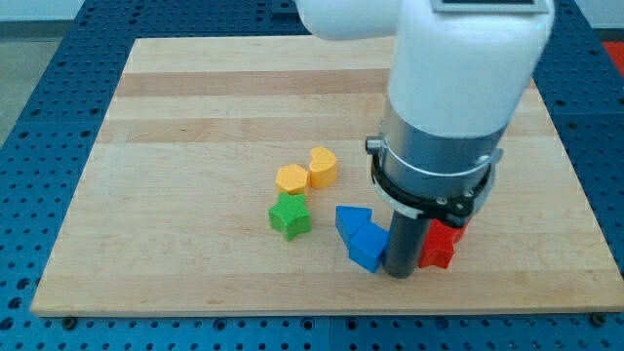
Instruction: Push the green star into the yellow blocks
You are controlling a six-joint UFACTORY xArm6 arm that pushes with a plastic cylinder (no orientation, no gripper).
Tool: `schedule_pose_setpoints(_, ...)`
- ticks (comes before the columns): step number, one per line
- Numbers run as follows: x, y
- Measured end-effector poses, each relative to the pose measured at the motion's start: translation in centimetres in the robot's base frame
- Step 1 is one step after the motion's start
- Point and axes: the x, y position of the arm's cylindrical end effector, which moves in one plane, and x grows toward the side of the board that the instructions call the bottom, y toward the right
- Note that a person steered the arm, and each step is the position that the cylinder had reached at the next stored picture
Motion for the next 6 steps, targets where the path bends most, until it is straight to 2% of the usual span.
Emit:
schedule_pose_setpoints(1,0.2,-0.7)
schedule_pose_setpoints(2,3.5,-1.0)
schedule_pose_setpoints(3,3.7,-1.9)
schedule_pose_setpoints(6,-4.0,-14.4)
